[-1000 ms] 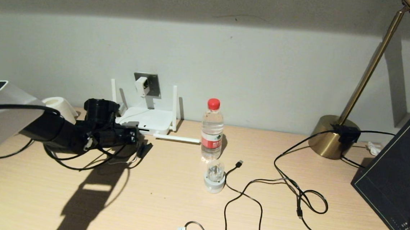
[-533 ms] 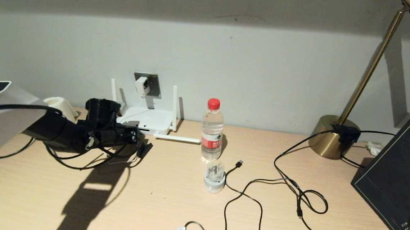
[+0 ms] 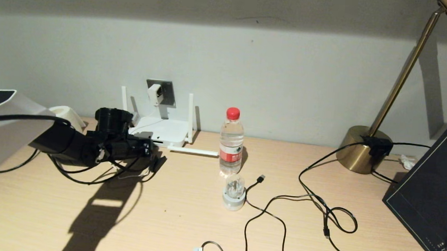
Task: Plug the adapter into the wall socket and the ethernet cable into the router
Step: Plug cable into router interface
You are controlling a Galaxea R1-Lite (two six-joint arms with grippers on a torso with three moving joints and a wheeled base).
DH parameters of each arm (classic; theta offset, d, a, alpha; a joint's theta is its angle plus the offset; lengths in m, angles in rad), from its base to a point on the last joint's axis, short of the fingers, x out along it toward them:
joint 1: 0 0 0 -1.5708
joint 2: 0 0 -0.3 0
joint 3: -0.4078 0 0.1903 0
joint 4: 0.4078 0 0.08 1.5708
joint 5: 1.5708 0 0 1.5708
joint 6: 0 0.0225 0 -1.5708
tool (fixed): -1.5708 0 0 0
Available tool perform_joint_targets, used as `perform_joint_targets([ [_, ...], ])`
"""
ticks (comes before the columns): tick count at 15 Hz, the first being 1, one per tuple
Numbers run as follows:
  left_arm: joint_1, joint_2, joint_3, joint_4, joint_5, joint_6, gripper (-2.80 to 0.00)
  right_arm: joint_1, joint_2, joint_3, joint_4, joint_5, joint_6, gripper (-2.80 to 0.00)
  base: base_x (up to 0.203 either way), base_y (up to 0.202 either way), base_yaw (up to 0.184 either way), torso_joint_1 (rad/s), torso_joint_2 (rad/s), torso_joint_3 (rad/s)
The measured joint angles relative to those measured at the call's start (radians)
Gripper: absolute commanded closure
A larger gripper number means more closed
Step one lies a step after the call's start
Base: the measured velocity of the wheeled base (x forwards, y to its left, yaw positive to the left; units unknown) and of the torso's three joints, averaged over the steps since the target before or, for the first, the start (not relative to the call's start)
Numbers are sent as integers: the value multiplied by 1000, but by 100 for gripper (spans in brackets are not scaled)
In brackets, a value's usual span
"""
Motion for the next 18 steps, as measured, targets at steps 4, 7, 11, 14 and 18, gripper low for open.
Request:
perform_joint_targets([
  [4,0,12,-20,6,0,0,0,0,0,0,0,0,0,0,0,0,0,0,0,0],
  [7,1,21,-32,3,0,0,0,0,0,0,0,0,0,0,0,0,0,0,0,0],
  [11,3,33,-51,3,-1,0,0,0,0,0,0,0,0,0,0,0,0,0,0,0],
  [14,2,37,-56,-2,-1,0,0,0,0,0,0,0,0,0,0,0,0,0,0,0],
  [18,0,37,-45,-15,0,-2,0,0,0,0,0,0,0,0,0,0,0,0,0,0],
])
